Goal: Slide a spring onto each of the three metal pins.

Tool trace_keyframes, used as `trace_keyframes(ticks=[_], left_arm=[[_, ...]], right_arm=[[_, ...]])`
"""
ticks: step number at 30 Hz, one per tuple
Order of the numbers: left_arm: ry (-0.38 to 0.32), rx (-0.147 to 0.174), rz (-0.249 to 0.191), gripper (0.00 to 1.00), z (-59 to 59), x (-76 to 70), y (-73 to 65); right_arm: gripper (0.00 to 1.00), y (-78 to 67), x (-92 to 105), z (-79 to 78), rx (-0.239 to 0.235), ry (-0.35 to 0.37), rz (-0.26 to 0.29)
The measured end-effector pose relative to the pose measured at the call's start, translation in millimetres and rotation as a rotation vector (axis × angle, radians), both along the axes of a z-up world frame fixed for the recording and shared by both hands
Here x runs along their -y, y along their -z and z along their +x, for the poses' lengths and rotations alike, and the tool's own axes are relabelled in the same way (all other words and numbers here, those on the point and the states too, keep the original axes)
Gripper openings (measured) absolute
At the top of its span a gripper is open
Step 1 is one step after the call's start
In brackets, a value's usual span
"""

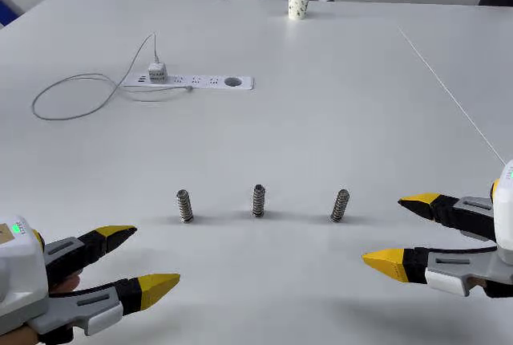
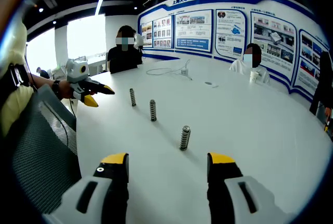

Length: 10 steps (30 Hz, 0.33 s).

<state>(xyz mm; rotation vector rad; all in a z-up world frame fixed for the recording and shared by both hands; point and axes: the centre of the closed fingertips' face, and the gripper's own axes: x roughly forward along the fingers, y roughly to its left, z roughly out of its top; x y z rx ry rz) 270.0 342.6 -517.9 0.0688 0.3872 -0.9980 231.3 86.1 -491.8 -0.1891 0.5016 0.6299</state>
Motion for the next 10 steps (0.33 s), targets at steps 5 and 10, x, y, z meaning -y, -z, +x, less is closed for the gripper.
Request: trace_keyframes(ticks=[5,10], left_arm=[[0.002,-0.002,-0.002,0.62,-0.2,1.6,0.4],[0.003,-0.002,-0.003,0.62,0.2,2.8,0.1]], right_arm=[[0.62,-0.2,-0.1,-0.4,-0.001,0.002,0.002],[0.62,0.0,-0.1,-0.5,-0.001,0.002,0.002]])
